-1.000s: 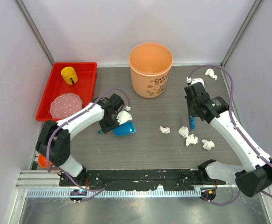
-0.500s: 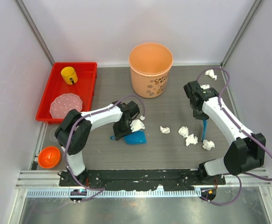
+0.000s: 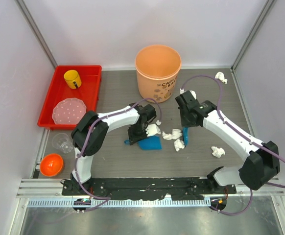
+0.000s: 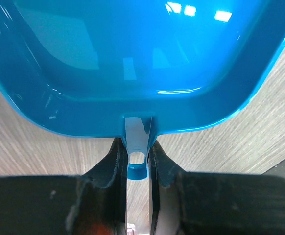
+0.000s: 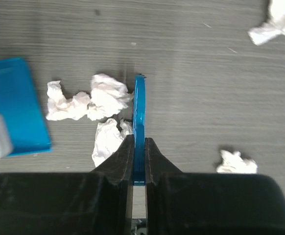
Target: Sweep away the paper scraps from the table
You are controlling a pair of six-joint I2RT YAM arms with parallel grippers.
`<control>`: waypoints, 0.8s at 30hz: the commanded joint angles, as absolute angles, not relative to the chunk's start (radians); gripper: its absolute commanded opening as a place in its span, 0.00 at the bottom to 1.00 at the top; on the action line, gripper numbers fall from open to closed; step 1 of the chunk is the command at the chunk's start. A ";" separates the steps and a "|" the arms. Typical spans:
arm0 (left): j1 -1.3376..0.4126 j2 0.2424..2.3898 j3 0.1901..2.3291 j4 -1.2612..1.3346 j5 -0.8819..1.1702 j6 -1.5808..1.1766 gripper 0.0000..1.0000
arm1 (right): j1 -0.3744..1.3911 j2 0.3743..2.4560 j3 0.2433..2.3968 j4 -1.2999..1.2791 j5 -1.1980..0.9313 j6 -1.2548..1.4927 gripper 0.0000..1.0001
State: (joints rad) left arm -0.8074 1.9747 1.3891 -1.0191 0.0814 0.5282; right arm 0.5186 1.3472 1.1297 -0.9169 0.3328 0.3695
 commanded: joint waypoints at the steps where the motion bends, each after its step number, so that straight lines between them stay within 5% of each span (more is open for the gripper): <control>1: -0.813 2.011 1.476 -1.061 0.074 0.535 0.00 | 0.560 1.373 1.147 -0.744 0.221 0.350 0.01; 9: -0.811 2.029 1.468 -1.046 0.078 0.531 0.00 | 0.603 1.348 1.088 -0.517 0.052 0.328 0.01; 24: -0.699 1.953 1.437 -0.936 0.178 0.472 0.00 | 0.657 1.255 1.101 -0.468 -0.035 0.362 0.01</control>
State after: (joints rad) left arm -0.7231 2.0197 1.4494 -0.9936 0.1215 0.4969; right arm 0.6491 1.3254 1.0843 -0.5289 0.0357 0.3443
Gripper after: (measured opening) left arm 0.169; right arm 0.129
